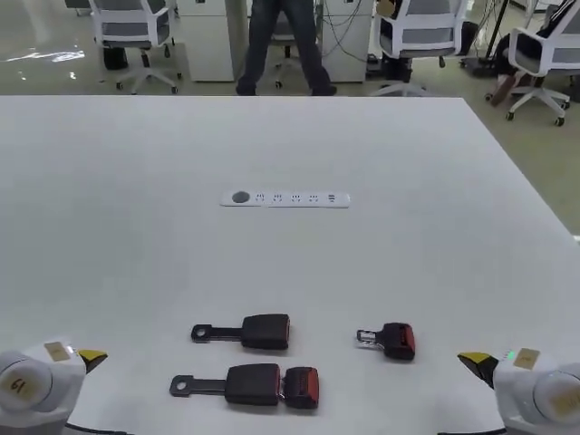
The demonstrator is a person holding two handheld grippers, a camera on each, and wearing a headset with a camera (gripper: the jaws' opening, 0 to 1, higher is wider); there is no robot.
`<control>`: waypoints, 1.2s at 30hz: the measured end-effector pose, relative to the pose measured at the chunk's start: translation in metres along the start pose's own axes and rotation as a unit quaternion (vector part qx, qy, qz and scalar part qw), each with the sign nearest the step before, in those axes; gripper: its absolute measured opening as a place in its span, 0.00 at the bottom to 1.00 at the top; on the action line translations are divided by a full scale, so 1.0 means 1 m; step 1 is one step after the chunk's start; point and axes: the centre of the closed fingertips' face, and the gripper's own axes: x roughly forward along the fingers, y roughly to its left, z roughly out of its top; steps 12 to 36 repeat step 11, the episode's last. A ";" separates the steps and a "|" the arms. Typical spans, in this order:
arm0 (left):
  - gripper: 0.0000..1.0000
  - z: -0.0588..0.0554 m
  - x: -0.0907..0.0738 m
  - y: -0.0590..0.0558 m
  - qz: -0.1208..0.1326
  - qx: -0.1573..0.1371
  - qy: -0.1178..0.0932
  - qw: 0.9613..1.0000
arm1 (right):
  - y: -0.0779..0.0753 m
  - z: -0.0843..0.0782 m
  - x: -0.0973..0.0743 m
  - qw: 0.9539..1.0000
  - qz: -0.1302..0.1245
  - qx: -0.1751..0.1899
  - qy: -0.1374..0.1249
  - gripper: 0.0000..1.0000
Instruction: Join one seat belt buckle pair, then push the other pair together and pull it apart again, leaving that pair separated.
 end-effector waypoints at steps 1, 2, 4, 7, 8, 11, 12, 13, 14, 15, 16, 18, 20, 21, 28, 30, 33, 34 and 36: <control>1.00 0.000 0.000 0.000 0.001 0.000 0.000 1.000 | -0.001 0.000 0.000 1.000 -0.001 0.002 -0.001 0.99; 1.00 0.000 0.000 0.000 0.002 0.001 0.000 1.000 | -0.001 -0.001 -0.001 1.000 -0.002 0.005 -0.001 0.99; 1.00 -0.002 -0.001 0.001 0.004 0.002 0.000 1.000 | -0.006 -0.003 -0.004 1.000 -0.016 0.019 -0.006 0.99; 1.00 -0.004 -0.003 0.004 0.009 -0.001 -0.003 1.000 | -0.008 -0.006 -0.005 0.999 -0.020 0.042 -0.010 0.99; 1.00 -0.006 -0.003 0.005 0.011 -0.002 -0.003 1.000 | -0.007 -0.007 -0.005 0.999 -0.021 0.040 -0.009 0.99; 1.00 -0.009 -0.001 0.004 0.011 -0.004 0.002 1.000 | -0.004 -0.006 -0.002 0.999 -0.019 0.035 -0.008 0.99; 1.00 -0.009 -0.001 0.004 0.011 -0.004 0.002 1.000 | -0.004 -0.006 -0.002 0.999 -0.019 0.035 -0.008 0.99; 1.00 -0.009 -0.001 0.004 0.011 -0.004 0.002 1.000 | -0.004 -0.006 -0.002 0.999 -0.019 0.035 -0.008 0.99; 1.00 -0.009 -0.001 0.004 0.011 -0.004 0.002 1.000 | -0.004 -0.006 -0.002 0.999 -0.019 0.035 -0.008 0.99; 1.00 -0.009 -0.001 0.004 0.011 -0.004 0.002 1.000 | -0.004 -0.006 -0.002 0.999 -0.019 0.035 -0.008 0.99; 1.00 -0.009 -0.001 0.004 0.011 -0.004 0.002 1.000 | -0.004 -0.006 -0.002 0.999 -0.019 0.035 -0.008 0.99; 1.00 -0.009 -0.001 0.004 0.011 -0.004 0.002 1.000 | -0.004 -0.006 -0.002 0.999 -0.019 0.035 -0.008 0.99; 1.00 -0.009 -0.001 0.004 0.011 -0.004 0.002 1.000 | -0.004 -0.006 -0.002 0.999 -0.019 0.035 -0.008 0.99; 1.00 -0.009 -0.001 0.004 0.011 -0.004 0.002 1.000 | -0.004 -0.006 -0.002 0.999 -0.019 0.035 -0.008 0.99; 1.00 -0.009 -0.001 0.004 0.011 -0.004 0.002 1.000 | -0.004 -0.006 -0.002 0.999 -0.019 0.035 -0.008 0.99; 1.00 -0.009 -0.001 0.004 0.011 -0.004 0.002 1.000 | -0.004 -0.006 -0.002 0.999 -0.019 0.035 -0.008 0.99; 1.00 -0.009 -0.001 0.004 0.011 -0.004 0.002 1.000 | -0.004 -0.006 -0.002 0.999 -0.019 0.035 -0.008 0.99; 1.00 -0.009 -0.001 0.004 0.011 -0.004 0.002 1.000 | -0.004 -0.006 -0.002 0.999 -0.019 0.035 -0.008 0.99; 1.00 -0.009 -0.001 0.004 0.011 -0.004 0.002 1.000 | -0.004 -0.006 -0.002 0.999 -0.019 0.035 -0.008 0.99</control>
